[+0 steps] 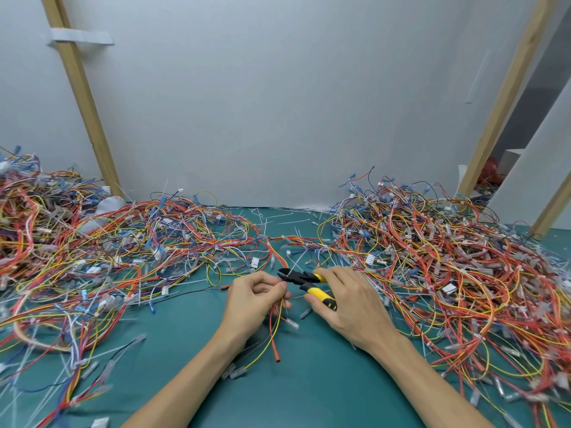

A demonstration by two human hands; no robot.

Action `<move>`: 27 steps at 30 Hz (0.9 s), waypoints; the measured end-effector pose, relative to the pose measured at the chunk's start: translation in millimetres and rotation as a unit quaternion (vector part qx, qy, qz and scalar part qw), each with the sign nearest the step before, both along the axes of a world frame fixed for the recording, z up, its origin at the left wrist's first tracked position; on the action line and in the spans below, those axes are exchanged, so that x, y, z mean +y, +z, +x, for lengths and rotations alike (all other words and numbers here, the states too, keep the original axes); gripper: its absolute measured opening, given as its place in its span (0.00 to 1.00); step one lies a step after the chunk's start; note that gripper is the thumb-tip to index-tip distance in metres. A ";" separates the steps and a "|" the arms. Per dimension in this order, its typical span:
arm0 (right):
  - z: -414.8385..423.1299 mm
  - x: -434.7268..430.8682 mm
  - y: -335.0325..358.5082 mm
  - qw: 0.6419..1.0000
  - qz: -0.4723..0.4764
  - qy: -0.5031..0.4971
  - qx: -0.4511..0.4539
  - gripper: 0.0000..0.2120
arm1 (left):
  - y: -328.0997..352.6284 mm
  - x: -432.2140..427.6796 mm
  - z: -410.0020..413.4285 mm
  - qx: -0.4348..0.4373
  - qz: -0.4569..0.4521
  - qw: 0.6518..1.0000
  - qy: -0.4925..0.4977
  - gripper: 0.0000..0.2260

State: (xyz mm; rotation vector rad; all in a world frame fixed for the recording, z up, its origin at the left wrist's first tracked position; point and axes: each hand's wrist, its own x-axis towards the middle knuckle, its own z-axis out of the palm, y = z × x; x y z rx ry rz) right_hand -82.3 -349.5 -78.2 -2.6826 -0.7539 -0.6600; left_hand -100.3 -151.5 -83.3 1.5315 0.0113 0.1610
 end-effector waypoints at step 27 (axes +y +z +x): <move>1.2 1.6 -2.8 0.999 0.016 -0.020 0.023 0.24 | 5.6 -0.8 -3.2 0.006 0.000 1.000 -0.006 0.05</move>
